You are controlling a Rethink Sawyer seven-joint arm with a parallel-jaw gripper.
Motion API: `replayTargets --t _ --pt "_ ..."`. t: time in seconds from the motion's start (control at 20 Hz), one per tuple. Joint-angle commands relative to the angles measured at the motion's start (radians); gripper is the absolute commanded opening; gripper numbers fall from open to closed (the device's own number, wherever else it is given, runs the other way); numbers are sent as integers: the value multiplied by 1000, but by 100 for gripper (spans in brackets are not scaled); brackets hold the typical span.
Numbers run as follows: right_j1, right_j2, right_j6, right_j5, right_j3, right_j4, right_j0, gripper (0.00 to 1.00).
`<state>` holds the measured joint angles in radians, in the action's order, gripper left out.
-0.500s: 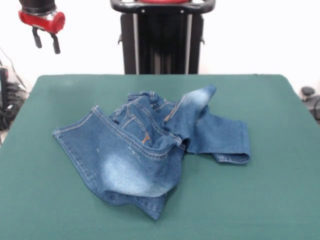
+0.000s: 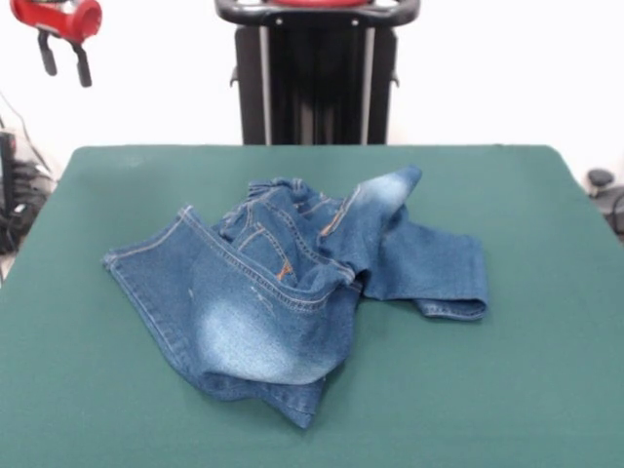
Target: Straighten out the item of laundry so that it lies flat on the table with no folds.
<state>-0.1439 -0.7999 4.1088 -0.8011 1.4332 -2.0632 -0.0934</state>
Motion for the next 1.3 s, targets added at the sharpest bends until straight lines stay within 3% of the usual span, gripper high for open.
replayTargets --t 0.05,0.9,1.0,1.3 --pt "9 148 -289 84 27 29 -3 100" --pt "18 318 -356 239 3 123 -119 100" --pt "26 330 -324 233 0 121 -130 100" --pt "-2 398 -390 333 29 197 -165 100"
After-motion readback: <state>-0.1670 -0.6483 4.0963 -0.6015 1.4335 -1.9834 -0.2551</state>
